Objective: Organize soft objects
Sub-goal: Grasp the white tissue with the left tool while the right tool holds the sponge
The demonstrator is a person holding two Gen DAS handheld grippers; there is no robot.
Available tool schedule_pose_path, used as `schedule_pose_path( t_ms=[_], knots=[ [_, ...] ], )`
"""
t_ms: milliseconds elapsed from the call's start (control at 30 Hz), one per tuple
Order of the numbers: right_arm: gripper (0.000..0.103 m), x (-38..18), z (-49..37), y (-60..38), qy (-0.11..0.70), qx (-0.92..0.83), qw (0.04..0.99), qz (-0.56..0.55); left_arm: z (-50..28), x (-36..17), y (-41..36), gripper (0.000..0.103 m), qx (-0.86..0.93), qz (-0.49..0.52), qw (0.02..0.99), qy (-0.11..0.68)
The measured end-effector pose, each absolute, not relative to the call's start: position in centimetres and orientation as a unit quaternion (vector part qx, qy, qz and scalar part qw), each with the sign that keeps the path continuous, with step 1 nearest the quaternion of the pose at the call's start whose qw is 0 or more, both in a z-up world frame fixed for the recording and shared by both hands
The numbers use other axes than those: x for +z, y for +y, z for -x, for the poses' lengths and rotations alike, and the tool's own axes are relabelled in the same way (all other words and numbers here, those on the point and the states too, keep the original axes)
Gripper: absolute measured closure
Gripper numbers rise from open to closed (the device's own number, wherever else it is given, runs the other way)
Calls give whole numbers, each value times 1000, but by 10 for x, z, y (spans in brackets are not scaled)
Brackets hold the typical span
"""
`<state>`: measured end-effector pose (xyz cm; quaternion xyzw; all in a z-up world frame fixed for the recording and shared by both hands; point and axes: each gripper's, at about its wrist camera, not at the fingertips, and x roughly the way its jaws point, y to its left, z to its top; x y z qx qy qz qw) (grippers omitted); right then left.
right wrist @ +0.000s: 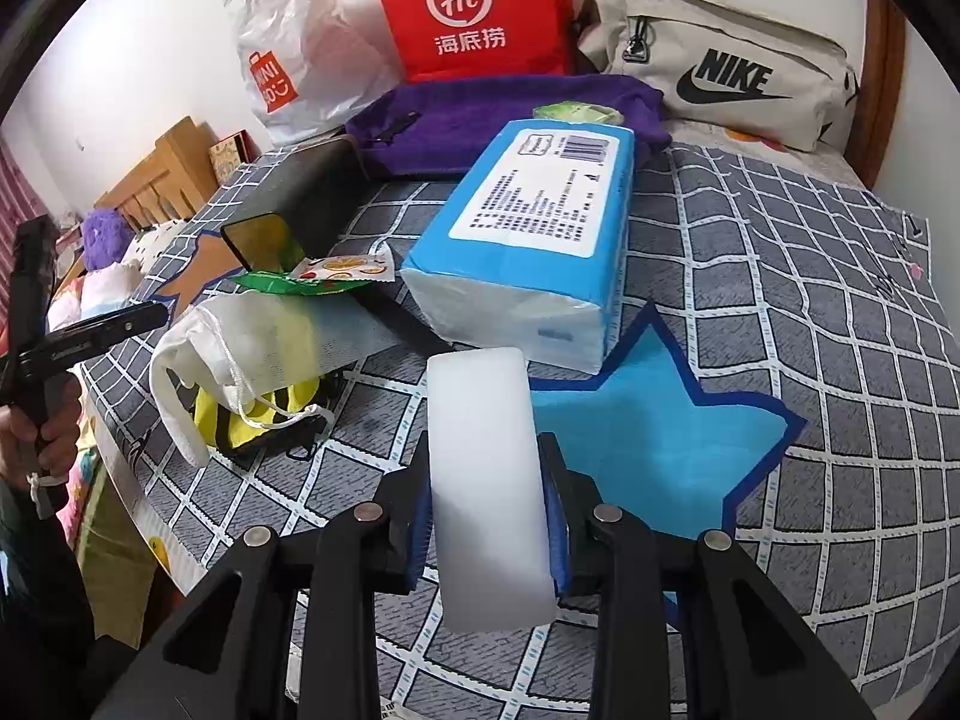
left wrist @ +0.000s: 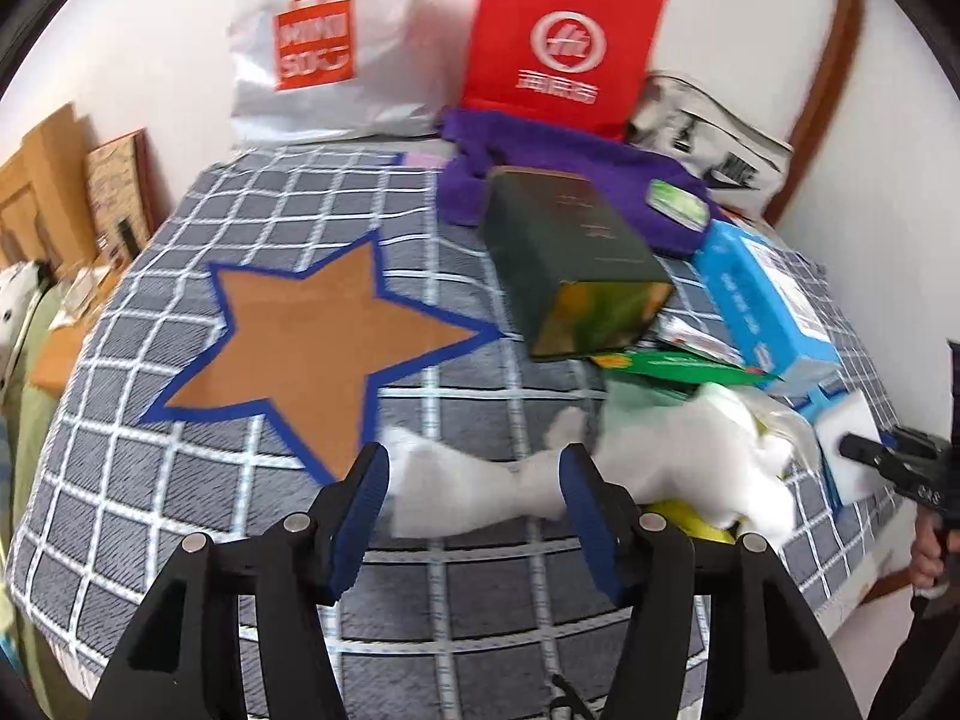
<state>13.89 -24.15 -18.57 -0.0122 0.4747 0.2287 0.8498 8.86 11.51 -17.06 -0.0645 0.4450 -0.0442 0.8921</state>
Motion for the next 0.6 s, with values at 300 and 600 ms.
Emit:
schedule_pose_path(
  t_ms=[300,600],
  knots=[
    [72,-187,-138,-246,478,221,850,11,-95,-195,87,46,-56,11,882,467],
    [72,-159,-137,-252,443,225,868,7,-103,-195,89,80,-33,-1,881,472]
  ],
)
